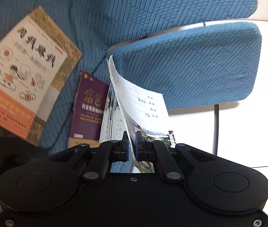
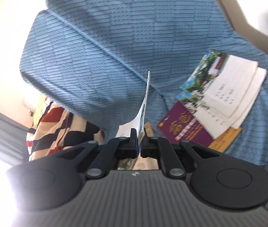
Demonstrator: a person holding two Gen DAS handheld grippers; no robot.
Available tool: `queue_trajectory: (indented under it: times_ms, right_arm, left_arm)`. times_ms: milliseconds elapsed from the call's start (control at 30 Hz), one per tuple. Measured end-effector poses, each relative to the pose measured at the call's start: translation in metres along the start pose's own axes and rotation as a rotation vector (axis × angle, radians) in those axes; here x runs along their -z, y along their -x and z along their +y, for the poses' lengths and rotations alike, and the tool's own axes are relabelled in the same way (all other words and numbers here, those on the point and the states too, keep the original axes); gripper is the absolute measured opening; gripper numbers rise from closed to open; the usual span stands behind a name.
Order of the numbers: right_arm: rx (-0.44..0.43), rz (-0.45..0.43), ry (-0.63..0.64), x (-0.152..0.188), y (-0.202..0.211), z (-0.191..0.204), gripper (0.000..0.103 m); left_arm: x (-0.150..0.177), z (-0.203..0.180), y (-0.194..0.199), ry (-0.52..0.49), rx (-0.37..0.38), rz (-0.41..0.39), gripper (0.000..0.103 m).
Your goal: Organize objects
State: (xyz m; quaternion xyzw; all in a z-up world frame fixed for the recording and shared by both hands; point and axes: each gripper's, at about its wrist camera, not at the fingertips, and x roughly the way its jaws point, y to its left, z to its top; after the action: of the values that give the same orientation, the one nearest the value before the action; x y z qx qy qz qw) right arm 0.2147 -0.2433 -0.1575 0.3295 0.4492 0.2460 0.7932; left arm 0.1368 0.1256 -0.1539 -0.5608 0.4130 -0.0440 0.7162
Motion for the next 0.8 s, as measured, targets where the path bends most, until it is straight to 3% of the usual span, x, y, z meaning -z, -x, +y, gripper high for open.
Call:
queue_trajectory:
  times_ms: [433,800]
  right_arm:
    - [-0.064,0.063,0.164,0.042,-0.048,0.06,0.006]
    - [-0.049,0.099,0.28,0.095,-0.107,0.055,0.006]
  left_arm:
    - [-0.019,0.029,0.074,-0.151,-0.071,-0.167,0.007]
    - [-0.034,0.091,0.067,-0.142,-0.171,-0.273,0.008]
